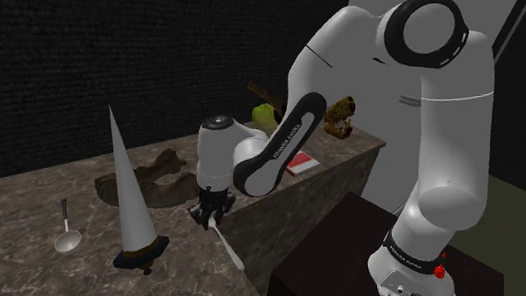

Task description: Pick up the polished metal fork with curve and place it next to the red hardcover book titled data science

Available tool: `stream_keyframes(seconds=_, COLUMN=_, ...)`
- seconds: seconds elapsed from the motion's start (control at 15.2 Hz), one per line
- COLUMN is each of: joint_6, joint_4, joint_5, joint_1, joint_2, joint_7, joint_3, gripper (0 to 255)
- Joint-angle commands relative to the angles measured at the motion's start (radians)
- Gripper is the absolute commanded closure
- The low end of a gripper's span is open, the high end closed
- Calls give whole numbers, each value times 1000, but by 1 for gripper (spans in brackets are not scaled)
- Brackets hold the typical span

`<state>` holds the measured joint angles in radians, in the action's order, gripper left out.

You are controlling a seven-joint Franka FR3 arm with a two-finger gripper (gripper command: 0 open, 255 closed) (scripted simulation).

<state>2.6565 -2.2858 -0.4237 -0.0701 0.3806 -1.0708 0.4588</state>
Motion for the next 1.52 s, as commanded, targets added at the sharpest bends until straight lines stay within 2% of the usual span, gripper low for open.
stream_keyframes(seconds=0.0, joint_6=6, joint_4=3, joint_5=6, joint_1=46, joint_2=5, joint_7=61, joint_3=-9, gripper=255)
stream_keyframes(seconds=0.73, joint_6=-29, joint_4=110, joint_5=45, joint_1=256, joint_2=67, joint_7=357, joint_3=-43, gripper=255)
stream_keyframes(seconds=1.45, joint_6=-134, joint_4=357, joint_5=73, joint_1=412, joint_2=207, joint_7=614, joint_3=-77, gripper=255)
